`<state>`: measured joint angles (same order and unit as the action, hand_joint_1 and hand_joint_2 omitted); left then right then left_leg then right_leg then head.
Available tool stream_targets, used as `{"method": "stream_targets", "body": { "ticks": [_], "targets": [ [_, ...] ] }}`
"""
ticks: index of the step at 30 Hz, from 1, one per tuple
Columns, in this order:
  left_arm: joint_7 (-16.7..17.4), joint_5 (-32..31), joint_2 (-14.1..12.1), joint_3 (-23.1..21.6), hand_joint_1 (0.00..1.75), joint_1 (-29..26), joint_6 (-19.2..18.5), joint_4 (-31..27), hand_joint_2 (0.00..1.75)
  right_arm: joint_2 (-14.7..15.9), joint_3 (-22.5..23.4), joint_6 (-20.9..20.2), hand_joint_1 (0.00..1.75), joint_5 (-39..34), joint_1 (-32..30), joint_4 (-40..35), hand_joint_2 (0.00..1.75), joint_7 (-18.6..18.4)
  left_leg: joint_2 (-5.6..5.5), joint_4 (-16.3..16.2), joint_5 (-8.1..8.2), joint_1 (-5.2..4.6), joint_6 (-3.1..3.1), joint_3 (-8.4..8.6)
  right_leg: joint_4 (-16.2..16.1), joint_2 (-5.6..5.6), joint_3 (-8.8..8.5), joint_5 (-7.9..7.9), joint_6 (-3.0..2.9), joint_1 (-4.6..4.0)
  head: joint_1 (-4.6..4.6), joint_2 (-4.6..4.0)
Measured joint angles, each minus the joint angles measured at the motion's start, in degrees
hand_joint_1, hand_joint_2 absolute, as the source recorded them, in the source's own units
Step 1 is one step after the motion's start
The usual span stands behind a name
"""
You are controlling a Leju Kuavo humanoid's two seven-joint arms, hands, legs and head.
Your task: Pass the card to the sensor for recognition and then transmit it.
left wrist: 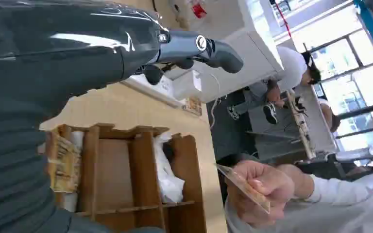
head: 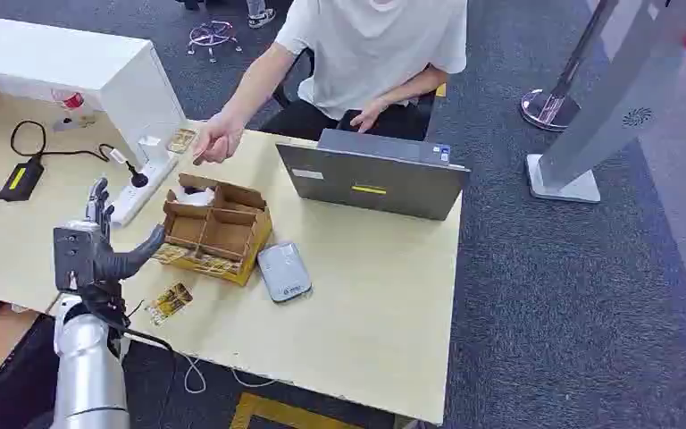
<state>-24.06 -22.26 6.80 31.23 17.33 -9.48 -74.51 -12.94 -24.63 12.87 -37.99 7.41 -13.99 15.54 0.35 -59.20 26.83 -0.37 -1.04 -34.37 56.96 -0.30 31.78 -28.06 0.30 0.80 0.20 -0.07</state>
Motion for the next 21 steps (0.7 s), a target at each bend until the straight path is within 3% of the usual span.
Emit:
{"method": "stream_targets", "body": {
  "ticks": [7,8,21],
  "targets": [
    [4.4,-9.3,-1.3,-8.1,0.0,5.8,4.6,4.0,1.75,0.0,-0.5,-0.9,0.0,0.0,0.2,0.1,0.0,-1.1,0.0,0.0,-0.01,0.0,0.0,0.0,0.0,0.0,0.0,0.01,0.0,0.0,0.02,0.0],
    [5.1,-10.8,-1.5,-9.3,1.75,6.6,5.3,4.6,1.75,0.0,-0.5,-1.0,0.0,0.0,0.2,0.1,0.0,-1.2,0.0,0.0,-0.01,0.0,0.0,0.0,0.0,0.0,0.0,0.01,0.0,0.0,0.0,0.0],
    [13.0,-28.2,-3.7,-22.9,1.75,17.4,14.3,13.0,1.75,0.0,-1.4,-2.1,0.0,-0.2,0.6,0.3,0.0,-3.6,0.0,0.0,-0.04,0.0,0.03,0.0,0.0,0.0,-0.01,0.06,-0.04,0.0,0.0,0.0]
  ]
}}
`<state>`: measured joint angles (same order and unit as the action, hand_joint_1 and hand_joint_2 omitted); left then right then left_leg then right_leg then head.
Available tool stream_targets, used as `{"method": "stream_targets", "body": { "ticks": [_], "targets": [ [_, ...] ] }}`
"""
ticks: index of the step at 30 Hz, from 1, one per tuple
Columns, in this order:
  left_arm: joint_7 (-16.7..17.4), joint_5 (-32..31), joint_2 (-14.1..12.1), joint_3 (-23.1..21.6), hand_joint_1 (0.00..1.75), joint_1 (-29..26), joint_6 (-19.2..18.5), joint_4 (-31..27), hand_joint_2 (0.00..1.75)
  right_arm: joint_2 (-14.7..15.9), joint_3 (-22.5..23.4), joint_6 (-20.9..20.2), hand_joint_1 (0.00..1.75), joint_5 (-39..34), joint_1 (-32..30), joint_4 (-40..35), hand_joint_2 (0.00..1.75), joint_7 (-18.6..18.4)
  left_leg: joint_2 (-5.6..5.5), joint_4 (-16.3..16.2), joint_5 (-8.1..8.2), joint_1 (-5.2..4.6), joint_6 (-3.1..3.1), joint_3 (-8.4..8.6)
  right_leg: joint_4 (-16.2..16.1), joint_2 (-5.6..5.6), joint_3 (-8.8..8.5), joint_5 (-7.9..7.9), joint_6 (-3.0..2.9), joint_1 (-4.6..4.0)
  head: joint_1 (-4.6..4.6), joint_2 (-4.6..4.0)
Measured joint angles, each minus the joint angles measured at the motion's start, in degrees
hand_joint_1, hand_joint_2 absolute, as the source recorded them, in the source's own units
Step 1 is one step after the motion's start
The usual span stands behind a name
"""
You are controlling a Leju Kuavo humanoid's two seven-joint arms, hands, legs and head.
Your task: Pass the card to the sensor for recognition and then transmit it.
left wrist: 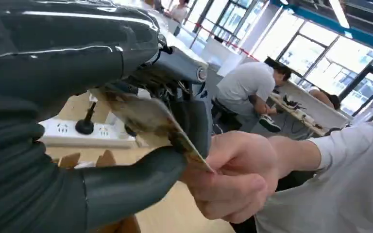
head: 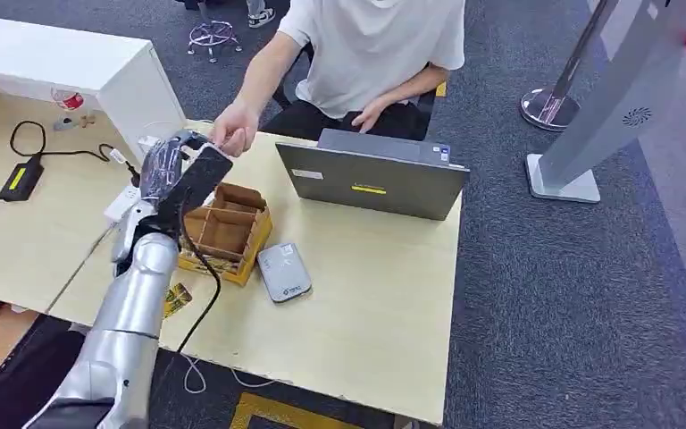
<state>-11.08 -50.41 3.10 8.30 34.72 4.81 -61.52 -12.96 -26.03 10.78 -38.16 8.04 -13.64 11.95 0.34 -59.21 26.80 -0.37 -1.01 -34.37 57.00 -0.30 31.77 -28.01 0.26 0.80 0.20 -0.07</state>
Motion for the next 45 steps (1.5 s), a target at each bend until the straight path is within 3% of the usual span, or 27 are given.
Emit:
{"method": "stream_targets", "body": {
  "ticks": [11,17,21,26,28,29,30,32,35,39,45],
  "targets": [
    [6.3,-14.2,-1.5,-10.6,1.75,9.1,7.8,8.1,1.75,-0.1,-0.7,-1.1,0.0,-0.2,0.8,0.4,0.0,-2.1,-0.03,0.0,-0.05,0.0,-0.01,-0.02,0.0,0.05,-0.01,0.03,0.03,0.0,0.0,0.0],
    [9.3,-21.9,-2.1,-16.2,1.75,13.4,14.7,12.0,1.75,-0.1,-1.2,-1.9,0.0,-0.5,1.0,0.5,0.0,-3.6,-0.05,0.0,-0.07,-0.01,-0.03,-0.02,0.0,0.06,-0.03,0.03,0.03,0.0,0.0,0.0],
    [9.7,-24.9,-2.0,-20.2,1.75,13.8,20.6,11.9,1.75,-0.1,-1.2,-1.9,0.0,-0.9,1.0,0.5,0.0,-4.5,-0.07,0.0,-0.06,-0.01,-0.03,-0.02,0.0,0.07,-0.06,0.03,0.03,0.01,0.0,0.0],
    [9.7,-24.9,-2.0,-20.3,1.75,13.7,20.8,11.8,1.75,-0.1,-1.2,-1.9,0.0,-0.9,1.0,0.5,0.0,-4.5,-0.07,0.0,-0.06,-0.01,-0.03,-0.02,0.0,0.07,-0.06,0.03,0.03,0.01,0.0,0.0],
    [9.6,-25.2,-1.9,-22.9,1.75,12.5,22.2,9.9,1.75,-0.1,-1.2,-1.9,0.0,-1.2,1.1,0.5,0.0,-4.6,-0.07,0.0,-0.06,-0.02,-0.03,-0.02,0.0,0.07,-0.06,0.03,0.03,0.01,0.0,0.0],
    [9.2,-25.0,-1.9,-25.7,1.75,10.9,22.0,7.6,1.75,-0.1,-1.2,-1.9,0.0,-1.6,1.1,0.6,0.0,-4.6,-0.08,0.0,-0.06,-0.02,-0.03,-0.02,0.0,0.09,-0.06,0.03,0.03,0.01,0.0,0.0],
    [9.2,-24.8,-2.0,-30.1,1.75,8.7,19.1,3.9,1.75,-0.1,-1.2,-1.9,0.0,-2.1,1.1,0.7,0.0,-4.4,-0.12,0.0,-0.06,-0.03,-0.03,-0.02,0.0,0.11,-0.06,0.03,0.03,0.01,0.0,0.0],
    [9.6,-24.8,-2.0,-32.2,1.75,7.5,16.9,2.2,1.75,0.0,-1.2,-1.9,0.0,-2.3,0.9,0.8,0.0,-4.2,-0.12,0.0,-0.06,-0.03,-0.03,-0.01,0.0,0.11,-0.05,0.03,0.03,0.01,0.0,0.0],
    [10.2,-24.8,-2.0,-32.9,1.75,6.4,15.3,1.0,1.75,0.2,-1.2,-1.9,0.0,-2.6,0.9,0.9,0.0,-4.1,-0.03,0.0,-0.06,-0.03,-0.03,0.02,0.0,0.06,-0.05,0.04,0.03,0.01,0.0,0.0],
    [11.2,-24.9,-2.5,-37.4,1.75,4.2,10.0,-1.6,1.75,0.2,-1.2,-1.8,0.0,-2.7,1.0,0.9,0.0,-3.4,-0.27,0.0,-0.08,-0.02,-0.02,-0.02,0.0,0.25,-0.1,0.02,0.03,0.01,-0.09,0.0],
    [13.4,-26.0,-6.6,-38.1,1.75,-1.9,6.0,-6.2,1.75,1.4,-0.9,-3.3,0.0,-4.3,0.2,1.5,0.0,1.1,0.0,0.0,-0.06,-0.02,-0.02,-0.01,0.0,0.08,0.06,0.02,0.02,0.0,-0.11,0.0]
  ]
}}
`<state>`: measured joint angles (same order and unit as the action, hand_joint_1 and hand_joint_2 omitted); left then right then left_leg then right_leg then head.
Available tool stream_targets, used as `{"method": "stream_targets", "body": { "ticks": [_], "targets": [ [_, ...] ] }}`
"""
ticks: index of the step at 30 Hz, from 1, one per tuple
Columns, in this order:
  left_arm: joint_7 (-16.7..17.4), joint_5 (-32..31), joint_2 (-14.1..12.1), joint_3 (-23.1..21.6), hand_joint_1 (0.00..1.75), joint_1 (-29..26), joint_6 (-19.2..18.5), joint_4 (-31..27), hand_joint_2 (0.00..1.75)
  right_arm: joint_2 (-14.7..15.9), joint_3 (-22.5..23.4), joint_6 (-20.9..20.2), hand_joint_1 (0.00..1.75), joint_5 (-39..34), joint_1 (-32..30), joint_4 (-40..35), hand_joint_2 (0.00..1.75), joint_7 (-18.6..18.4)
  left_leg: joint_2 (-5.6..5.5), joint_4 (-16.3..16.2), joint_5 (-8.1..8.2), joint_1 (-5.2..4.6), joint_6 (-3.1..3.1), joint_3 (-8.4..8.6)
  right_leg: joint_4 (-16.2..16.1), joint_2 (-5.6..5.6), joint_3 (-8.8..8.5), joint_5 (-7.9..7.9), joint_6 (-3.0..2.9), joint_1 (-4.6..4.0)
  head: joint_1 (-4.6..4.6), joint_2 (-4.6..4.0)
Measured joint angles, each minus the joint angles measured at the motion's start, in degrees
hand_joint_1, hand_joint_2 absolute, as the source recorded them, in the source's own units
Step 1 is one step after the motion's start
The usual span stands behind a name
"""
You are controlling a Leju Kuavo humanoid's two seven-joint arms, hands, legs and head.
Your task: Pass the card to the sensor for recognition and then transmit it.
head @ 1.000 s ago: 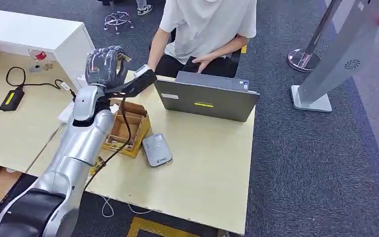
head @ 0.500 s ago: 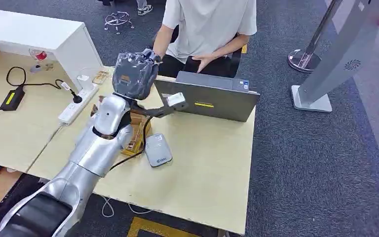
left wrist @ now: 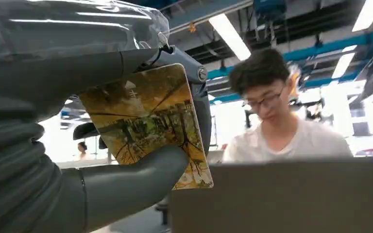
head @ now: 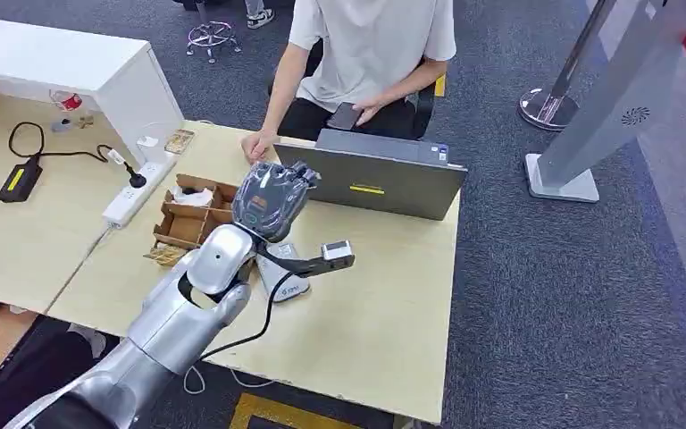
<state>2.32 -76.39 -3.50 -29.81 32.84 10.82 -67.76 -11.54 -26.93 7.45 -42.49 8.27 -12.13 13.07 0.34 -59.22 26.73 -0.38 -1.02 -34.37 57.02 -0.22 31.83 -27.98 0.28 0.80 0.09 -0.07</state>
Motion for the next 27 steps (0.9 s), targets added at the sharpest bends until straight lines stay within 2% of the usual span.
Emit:
{"method": "stream_targets", "body": {
  "ticks": [9,17,22,27],
  "targets": [
    [2.8,-4.2,-5.1,0.2,1.75,-11.7,-2.9,-7.8,1.75,1.5,1.5,-3.6,0.0,-1.3,-1.6,0.9,0.0,6.7,-0.05,0.0,0.03,0.01,0.01,-0.07,0.0,0.09,0.02,-0.06,-0.04,0.0,0.02,0.0],
    [5.5,-8.8,-7.8,4.1,1.75,-23.7,-4.8,-14.6,1.75,4.0,2.8,-6.2,0.0,-2.0,-3.9,1.8,0.0,11.5,-0.03,0.0,0.07,0.0,0.03,-0.05,-0.1,0.08,0.08,-0.12,-0.02,0.01,0.04,0.0],
    [5.9,-8.1,-8.0,7.6,1.75,-25.7,-4.9,-14.0,1.75,5.7,2.8,-8.7,0.0,-0.8,-4.3,2.1,0.0,12.5,-0.02,0.0,0.07,0.0,0.03,-0.04,-0.1,0.09,0.05,-0.12,-0.02,0.0,0.04,0.0],
    [5.9,-7.4,-7.6,11.7,1.75,-25.0,-4.0,-9.5,1.75,6.5,2.6,-9.0,0.0,0.7,-5.0,2.3,0.0,12.3,-0.01,0.0,0.06,0.01,0.04,-0.04,-0.1,0.06,0.08,-0.11,-0.03,-0.01,0.07,0.0]
  ]
}}
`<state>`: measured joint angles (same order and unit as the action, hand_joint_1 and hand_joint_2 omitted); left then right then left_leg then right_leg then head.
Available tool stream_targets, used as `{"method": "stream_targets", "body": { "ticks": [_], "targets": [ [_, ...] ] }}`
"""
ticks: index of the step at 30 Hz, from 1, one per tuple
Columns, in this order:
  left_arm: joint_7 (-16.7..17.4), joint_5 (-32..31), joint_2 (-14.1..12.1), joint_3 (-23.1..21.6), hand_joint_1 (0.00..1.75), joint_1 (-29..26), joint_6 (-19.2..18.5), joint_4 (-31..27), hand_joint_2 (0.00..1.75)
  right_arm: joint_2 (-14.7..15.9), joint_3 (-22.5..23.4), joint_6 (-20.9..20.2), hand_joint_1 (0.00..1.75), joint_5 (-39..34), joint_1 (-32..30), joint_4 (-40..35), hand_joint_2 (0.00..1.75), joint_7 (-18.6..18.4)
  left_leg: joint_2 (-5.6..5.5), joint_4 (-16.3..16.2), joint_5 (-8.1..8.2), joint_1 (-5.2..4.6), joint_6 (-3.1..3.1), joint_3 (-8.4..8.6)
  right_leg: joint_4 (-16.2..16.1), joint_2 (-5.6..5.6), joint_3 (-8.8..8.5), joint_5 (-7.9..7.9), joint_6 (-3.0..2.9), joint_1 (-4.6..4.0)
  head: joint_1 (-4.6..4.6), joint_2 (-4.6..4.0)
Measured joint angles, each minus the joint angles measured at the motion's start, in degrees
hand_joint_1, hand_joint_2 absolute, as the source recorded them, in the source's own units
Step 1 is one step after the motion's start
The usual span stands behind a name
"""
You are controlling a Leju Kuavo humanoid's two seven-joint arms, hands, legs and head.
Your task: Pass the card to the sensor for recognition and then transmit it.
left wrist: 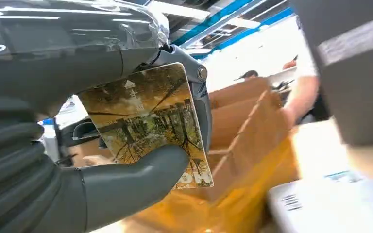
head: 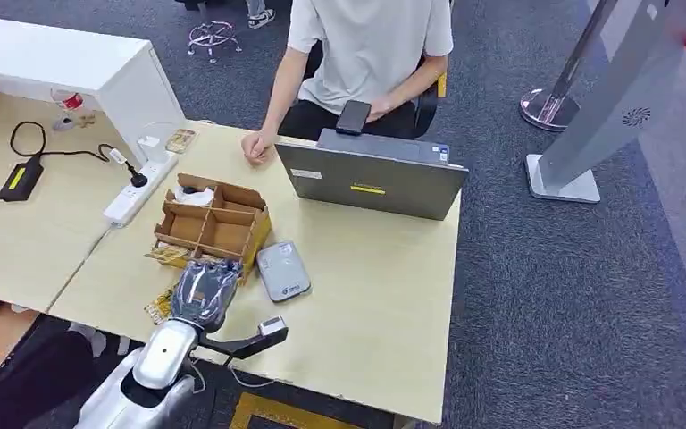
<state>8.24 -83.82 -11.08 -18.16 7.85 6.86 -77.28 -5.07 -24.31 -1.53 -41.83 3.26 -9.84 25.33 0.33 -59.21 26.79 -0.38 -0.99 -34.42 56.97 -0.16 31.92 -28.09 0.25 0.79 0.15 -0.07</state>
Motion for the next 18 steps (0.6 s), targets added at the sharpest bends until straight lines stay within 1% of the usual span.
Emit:
{"method": "stream_targets", "body": {
  "ticks": [4,8,11,18],
  "targets": [
    [-0.2,-0.5,1.4,1.3,1.75,2.0,3.4,5.1,1.75,0.0,-0.2,1.3,0.0,0.5,0.2,0.0,0.0,-1.2,-0.01,0.0,0.0,0.0,0.0,0.0,0.0,0.02,-0.02,0.0,0.0,0.0,0.02,0.0],
    [-0.9,-0.5,2.7,1.9,1.75,3.4,6.3,8.4,1.75,0.0,-0.3,2.3,0.0,0.7,0.2,0.0,0.0,-1.1,-0.01,0.0,0.0,-0.01,0.0,-0.01,0.0,0.02,-0.02,0.0,0.0,0.01,0.02,0.0],
    [-1.4,-0.5,3.4,1.9,1.75,3.8,7.6,9.4,1.75,0.0,-0.3,1.0,0.0,0.9,0.2,0.0,0.0,-0.6,-0.01,0.0,0.01,-0.02,0.0,-0.01,0.0,0.02,-0.02,0.0,0.0,0.01,0.0,0.0],
    [-2.4,-0.4,4.1,2.0,1.75,3.8,8.9,9.4,1.75,0.0,-0.3,0.8,0.0,0.8,0.2,0.0,0.0,0.1,0.0,0.0,0.01,-0.01,0.0,-0.01,0.0,0.02,-0.01,0.0,0.0,0.01,0.0,0.0]
  ]
}}
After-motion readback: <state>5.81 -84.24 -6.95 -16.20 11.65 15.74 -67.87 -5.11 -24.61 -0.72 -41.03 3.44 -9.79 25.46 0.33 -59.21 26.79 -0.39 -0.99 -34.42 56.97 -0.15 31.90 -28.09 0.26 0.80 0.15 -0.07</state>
